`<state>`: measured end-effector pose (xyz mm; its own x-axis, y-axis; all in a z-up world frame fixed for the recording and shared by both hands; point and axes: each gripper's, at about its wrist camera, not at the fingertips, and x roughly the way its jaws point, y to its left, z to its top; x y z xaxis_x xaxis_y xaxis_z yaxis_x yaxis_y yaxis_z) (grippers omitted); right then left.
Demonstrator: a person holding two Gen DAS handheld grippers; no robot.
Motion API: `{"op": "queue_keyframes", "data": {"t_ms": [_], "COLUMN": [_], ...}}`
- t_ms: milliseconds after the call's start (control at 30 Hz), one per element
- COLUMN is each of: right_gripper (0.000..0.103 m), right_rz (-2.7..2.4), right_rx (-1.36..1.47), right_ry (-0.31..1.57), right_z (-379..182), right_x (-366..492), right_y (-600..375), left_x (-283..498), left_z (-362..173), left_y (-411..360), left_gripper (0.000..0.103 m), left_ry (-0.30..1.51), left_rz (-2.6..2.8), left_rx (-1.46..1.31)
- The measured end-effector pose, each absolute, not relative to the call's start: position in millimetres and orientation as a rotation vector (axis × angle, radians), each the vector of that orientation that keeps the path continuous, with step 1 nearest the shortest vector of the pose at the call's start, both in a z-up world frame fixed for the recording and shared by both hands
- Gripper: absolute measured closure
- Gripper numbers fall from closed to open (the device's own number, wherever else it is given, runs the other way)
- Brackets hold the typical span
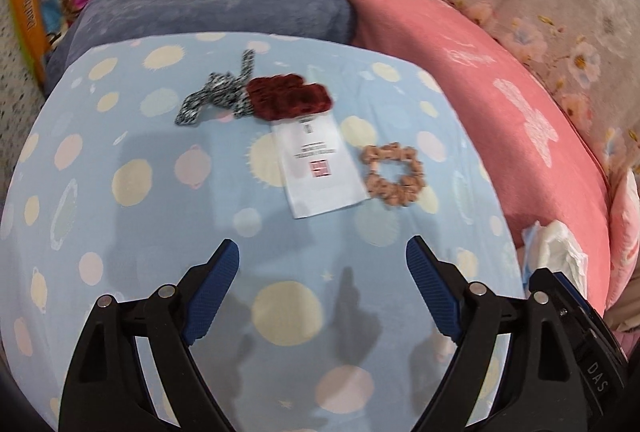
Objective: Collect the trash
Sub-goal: 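Bring both open tools back to the hotel card and hair ties, then grasp the white hotel card with the left tool while the right tool grasps the brown beaded hair tie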
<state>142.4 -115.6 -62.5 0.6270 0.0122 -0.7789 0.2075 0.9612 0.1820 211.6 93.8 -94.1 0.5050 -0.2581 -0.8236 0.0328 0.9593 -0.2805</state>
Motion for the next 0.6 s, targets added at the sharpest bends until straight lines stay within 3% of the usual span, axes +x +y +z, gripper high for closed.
{"op": "queue_keyframes", "data": {"t_ms": [600], "right_gripper": [0.050], "right_rz": [-0.085], "right_rx": [0.291], "right_ry": [0.990], "right_z": [-122], "right_x": [247], "right_y": [-103], "left_x": [299], "left_z": [-145], "left_y": [90], "left_gripper": [0.021], "left_ry": [1.156], "left_rz": [-0.139], "left_rx": [-0.339]}}
